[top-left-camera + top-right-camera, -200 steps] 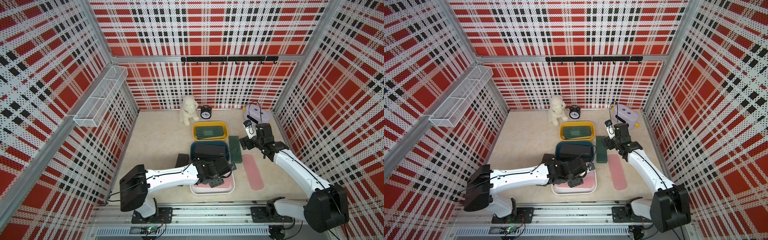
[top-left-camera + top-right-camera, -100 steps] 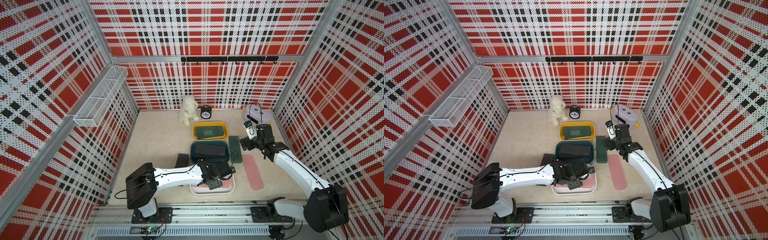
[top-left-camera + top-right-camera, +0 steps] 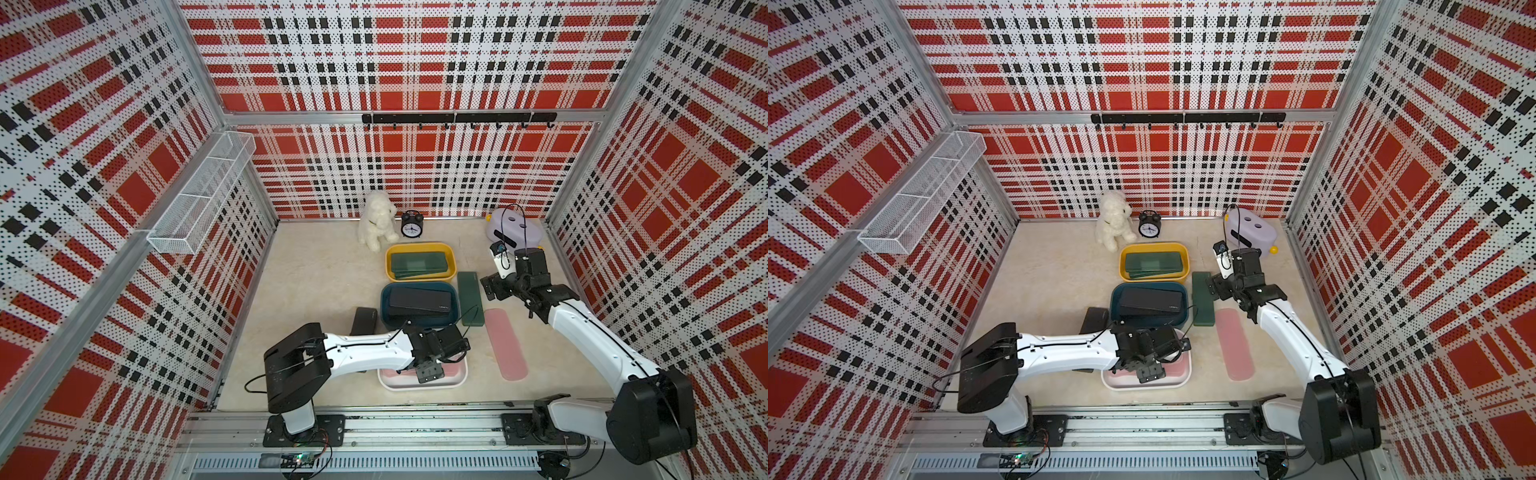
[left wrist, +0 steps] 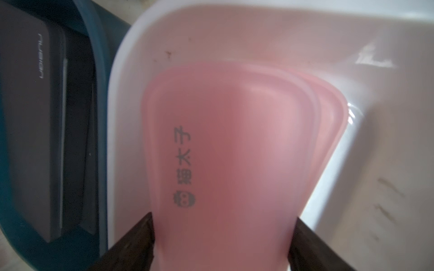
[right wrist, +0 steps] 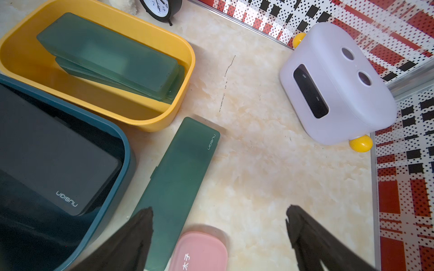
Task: Place the pencil cases by color into the storage box
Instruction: Place the pencil case at the storage box.
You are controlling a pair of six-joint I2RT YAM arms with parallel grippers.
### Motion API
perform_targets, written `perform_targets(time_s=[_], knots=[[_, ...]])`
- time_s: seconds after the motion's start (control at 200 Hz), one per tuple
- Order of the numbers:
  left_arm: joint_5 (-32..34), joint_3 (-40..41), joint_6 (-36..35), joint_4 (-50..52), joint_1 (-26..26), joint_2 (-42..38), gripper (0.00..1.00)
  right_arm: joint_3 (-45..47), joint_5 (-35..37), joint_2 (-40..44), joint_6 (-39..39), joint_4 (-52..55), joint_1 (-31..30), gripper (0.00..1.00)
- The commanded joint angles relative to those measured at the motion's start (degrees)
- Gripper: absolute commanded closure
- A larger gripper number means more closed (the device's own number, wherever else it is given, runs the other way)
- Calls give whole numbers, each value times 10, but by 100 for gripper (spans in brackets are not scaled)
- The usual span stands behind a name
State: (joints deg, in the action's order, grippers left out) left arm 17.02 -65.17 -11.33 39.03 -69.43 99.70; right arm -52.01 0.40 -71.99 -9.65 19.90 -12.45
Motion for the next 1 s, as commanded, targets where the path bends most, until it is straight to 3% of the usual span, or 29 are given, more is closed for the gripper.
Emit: perform_targets(time_s=[0.0,0.411,0.997], knots=[[11,-11,-2,5,-4,12,14,7,-7,1,4,-12,7,5],[25,-31,3,15,-11,35,9,10,-15,-2,4,-15,13,5],[22,-70,12,25,-27,-4,7,7,-12,-11,8,-9,19,5]])
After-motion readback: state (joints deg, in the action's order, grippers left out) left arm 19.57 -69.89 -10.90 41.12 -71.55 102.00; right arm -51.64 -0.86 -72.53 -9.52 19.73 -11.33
